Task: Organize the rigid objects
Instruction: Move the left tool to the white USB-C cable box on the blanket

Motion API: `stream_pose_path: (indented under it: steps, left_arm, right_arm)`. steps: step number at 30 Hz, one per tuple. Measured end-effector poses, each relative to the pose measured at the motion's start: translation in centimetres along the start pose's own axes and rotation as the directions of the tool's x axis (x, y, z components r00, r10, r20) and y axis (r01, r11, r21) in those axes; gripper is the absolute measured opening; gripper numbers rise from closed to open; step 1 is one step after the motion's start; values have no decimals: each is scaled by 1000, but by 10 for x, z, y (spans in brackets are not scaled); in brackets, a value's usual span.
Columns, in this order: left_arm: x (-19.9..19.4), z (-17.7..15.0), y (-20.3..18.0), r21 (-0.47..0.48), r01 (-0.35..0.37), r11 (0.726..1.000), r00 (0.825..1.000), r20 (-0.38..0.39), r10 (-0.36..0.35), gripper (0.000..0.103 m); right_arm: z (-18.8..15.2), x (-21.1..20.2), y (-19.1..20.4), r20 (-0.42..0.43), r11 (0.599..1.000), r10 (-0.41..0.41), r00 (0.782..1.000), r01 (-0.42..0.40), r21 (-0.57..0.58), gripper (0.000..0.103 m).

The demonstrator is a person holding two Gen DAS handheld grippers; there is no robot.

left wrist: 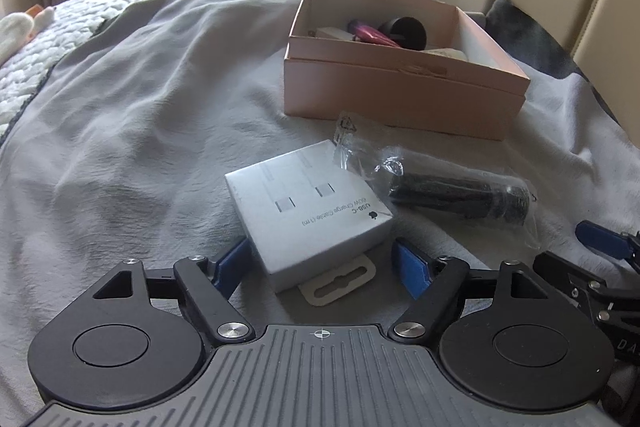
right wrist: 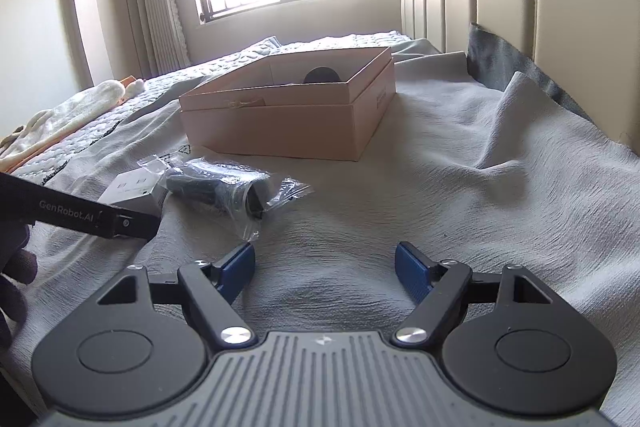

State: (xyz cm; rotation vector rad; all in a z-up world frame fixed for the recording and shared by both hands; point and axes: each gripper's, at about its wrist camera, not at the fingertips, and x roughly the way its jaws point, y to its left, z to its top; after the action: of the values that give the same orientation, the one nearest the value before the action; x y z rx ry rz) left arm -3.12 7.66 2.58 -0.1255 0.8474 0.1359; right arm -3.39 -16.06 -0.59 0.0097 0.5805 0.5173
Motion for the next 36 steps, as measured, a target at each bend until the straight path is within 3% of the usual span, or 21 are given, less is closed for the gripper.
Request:
stream_pose_path:
  steps: [8, 12, 15, 22, 29, 36]
  left_arm:
    - [8, 1, 2, -22, 0, 1000, 1000, 25, 0, 89]
    - [8, -1, 4, -30, 11, 999, 999, 37, -10, 89]
    - [8, 1, 5, -33, 19, 999, 1000, 26, -18, 89]
    - [5, -1, 11, 12, 54, 998, 998, 25, -54, 84]
    - [-21, -13, 29, -72, 108, 992, 993, 58, -104, 74]
    - [-42, -28, 20, -11, 53, 999, 996, 66, -52, 74]
  right_arm:
    - [0, 2, 8, -18, 999, -11, 1000, 11, -31, 81]
    - [4, 5, 11, -52, 999, 5, 999, -7, -51, 89]
    - [8, 7, 6, -95, 996, 71, 993, -75, -37, 100]
    - [9, 10, 8, -132, 995, 74, 988, -83, -61, 102]
    - [10, 10, 11, -150, 990, 74, 986, -91, -109, 103]
    - [11, 6, 24, -137, 986, 8, 991, -31, -164, 101]
